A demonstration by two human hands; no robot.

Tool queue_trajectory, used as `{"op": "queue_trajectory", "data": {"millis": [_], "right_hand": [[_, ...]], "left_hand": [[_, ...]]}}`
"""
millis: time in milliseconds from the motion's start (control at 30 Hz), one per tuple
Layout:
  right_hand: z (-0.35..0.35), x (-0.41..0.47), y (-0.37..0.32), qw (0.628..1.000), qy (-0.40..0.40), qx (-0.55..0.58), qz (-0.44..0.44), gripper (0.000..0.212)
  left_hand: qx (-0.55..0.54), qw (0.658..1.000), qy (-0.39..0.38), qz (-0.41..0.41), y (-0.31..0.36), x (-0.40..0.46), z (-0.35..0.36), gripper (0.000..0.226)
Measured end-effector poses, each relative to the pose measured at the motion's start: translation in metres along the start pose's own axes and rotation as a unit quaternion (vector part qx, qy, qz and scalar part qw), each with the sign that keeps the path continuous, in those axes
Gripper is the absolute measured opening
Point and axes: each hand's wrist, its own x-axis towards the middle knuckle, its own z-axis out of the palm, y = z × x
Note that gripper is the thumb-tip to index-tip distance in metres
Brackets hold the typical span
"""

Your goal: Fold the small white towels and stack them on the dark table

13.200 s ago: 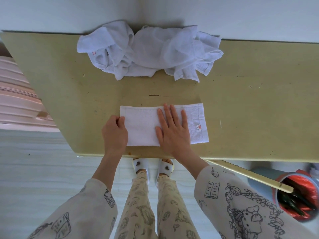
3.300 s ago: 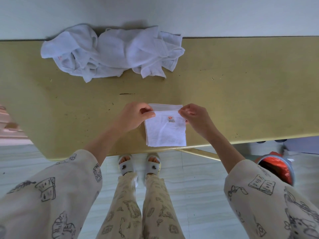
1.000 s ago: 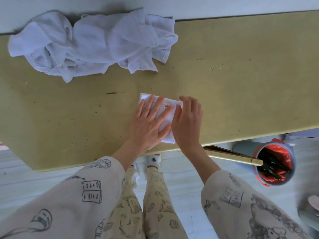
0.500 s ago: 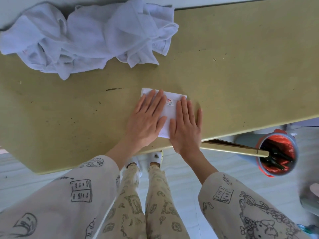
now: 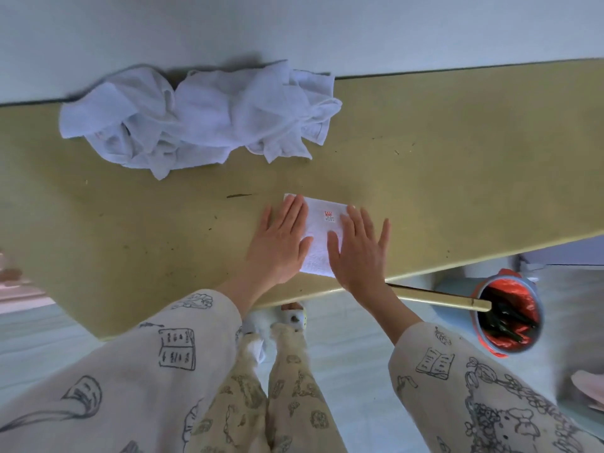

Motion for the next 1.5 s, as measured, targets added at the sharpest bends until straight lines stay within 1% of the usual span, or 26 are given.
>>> {"op": "queue_trajectory", "data": {"millis": [67, 100, 133, 167, 200, 267, 367, 467, 500, 567, 633, 700, 733, 767, 833, 900, 1000, 1067, 1133, 1167, 1200, 1233, 1267, 1300, 1367, 1500], "right_hand": [[-0.013, 0.017, -0.008, 0.999, 0.026, 0.038, 0.008, 0.044], [-0.018, 0.025, -0.011, 0.998, 0.025, 0.052, -0.002, 0.041], [-0.021, 0.034, -0.013, 0.998, 0.004, 0.06, -0.021, 0.04], [-0.024, 0.043, -0.015, 0.997, -0.038, 0.061, -0.04, 0.042], [-0.026, 0.051, -0.016, 0.994, -0.081, 0.054, -0.059, 0.045], [-0.026, 0.062, -0.013, 0.987, -0.133, 0.028, -0.083, 0.046], [-0.026, 0.071, -0.012, 0.979, -0.183, 0.016, -0.093, 0.044], [-0.029, 0.076, -0.016, 0.968, -0.231, 0.015, -0.101, 0.04], [-0.031, 0.077, -0.017, 0.963, -0.25, 0.016, -0.101, 0.038], [-0.031, 0.074, -0.019, 0.948, -0.3, 0.013, -0.101, 0.037], [-0.03, 0.065, -0.022, 0.938, -0.33, 0.034, -0.096, 0.026], [-0.034, 0.049, -0.031, 0.936, -0.33, 0.065, -0.102, 0.013], [-0.04, 0.04, -0.038, 0.934, -0.33, 0.071, -0.12, 0.013], [-0.046, 0.032, -0.045, 0.93, -0.329, 0.065, -0.149, 0.014], [-0.065, 0.013, -0.065, 0.915, -0.319, 0.027, -0.245, 0.018], [-0.086, -0.008, -0.087, 0.89, -0.318, 0.011, -0.327, 0.025], [-0.112, -0.049, -0.123, 0.841, -0.327, -0.008, -0.43, 0.02], [-0.124, -0.092, -0.155, 0.803, -0.312, -0.017, -0.508, 0.023], [-0.136, -0.137, -0.184, 0.776, -0.286, -0.034, -0.56, 0.021], [-0.138, -0.178, -0.203, 0.753, -0.281, -0.038, -0.594, 0.019], [-0.139, -0.21, -0.218, 0.741, -0.275, -0.039, -0.612, 0.018], [-0.14, -0.226, -0.227, 0.738, -0.271, -0.038, -0.617, 0.016], [-0.141, -0.255, -0.238, 0.728, -0.274, -0.036, -0.627, 0.014], [-0.136, -0.302, -0.252, 0.701, -0.282, -0.03, -0.654, 0.012], [-0.13, -0.389, -0.276, 0.66, -0.295, -0.021, -0.691, 0.009], [-0.141, -0.543, -0.315, 0.575, -0.313, 0.008, -0.756, 0.011]], "left_hand": [[-0.014, 1.0, -0.018, 0.009, 0.0, 0.001, -0.011, 0.057], [-0.022, 0.999, -0.017, 0.017, -0.001, 0.001, -0.013, 0.056], [-0.03, 0.999, -0.012, 0.019, -0.004, 0.0, -0.014, 0.056], [-0.039, 0.999, -0.006, 0.015, -0.005, -0.003, -0.015, 0.057], [-0.047, 0.999, 0.002, 0.008, -0.006, -0.004, -0.013, 0.059], [-0.072, 0.997, 0.027, -0.007, -0.004, -0.006, -0.011, 0.059], [-0.133, 0.983, 0.097, -0.076, 0.009, -0.01, -0.01, 0.057], [-0.188, 0.958, 0.136, -0.169, 0.023, -0.027, -0.009, 0.053], [-0.203, 0.945, 0.157, -0.202, 0.028, -0.037, -0.006, 0.052], [-0.236, 0.906, 0.202, -0.287, 0.035, -0.062, 0.0, 0.049], [-0.283, 0.853, 0.241, -0.366, 0.04, -0.091, 0.007, 0.047], [-0.339, 0.791, 0.289, -0.419, 0.043, -0.126, 0.01, 0.042], [-0.358, 0.765, 0.306, -0.439, 0.043, -0.145, 0.009, 0.04], [-0.371, 0.747, 0.312, -0.455, 0.043, -0.162, 0.008, 0.039], [-0.379, 0.721, 0.323, -0.481, 0.044, -0.204, 0.005, 0.039], [-0.371, 0.694, 0.348, -0.509, 0.048, -0.248, 0.002, 0.04], [-0.364, 0.645, 0.387, -0.55, 0.061, -0.317, 0.0, 0.039], [-0.35, 0.618, 0.409, -0.573, 0.076, -0.369, 0.003, 0.038], [-0.342, 0.597, 0.424, -0.589, 0.093, -0.413, 0.008, 0.038], [-0.331, 0.58, 0.436, -0.604, 0.111, -0.452, 0.015, 0.038], [-0.319, 0.574, 0.443, -0.61, 0.126, -0.481, 0.019, 0.038], [-0.316, 0.578, 0.444, -0.607, 0.134, -0.496, 0.02, 0.038], [-0.313, 0.568, 0.446, -0.618, 0.148, -0.521, 0.025, 0.038], [-0.301, 0.546, 0.452, -0.638, 0.172, -0.563, 0.036, 0.037], [-0.258, 0.511, 0.461, -0.678, 0.213, -0.639, 0.055, 0.036], [-0.206, 0.444, 0.456, -0.743, 0.274, -0.762, 0.085, 0.035]]}}
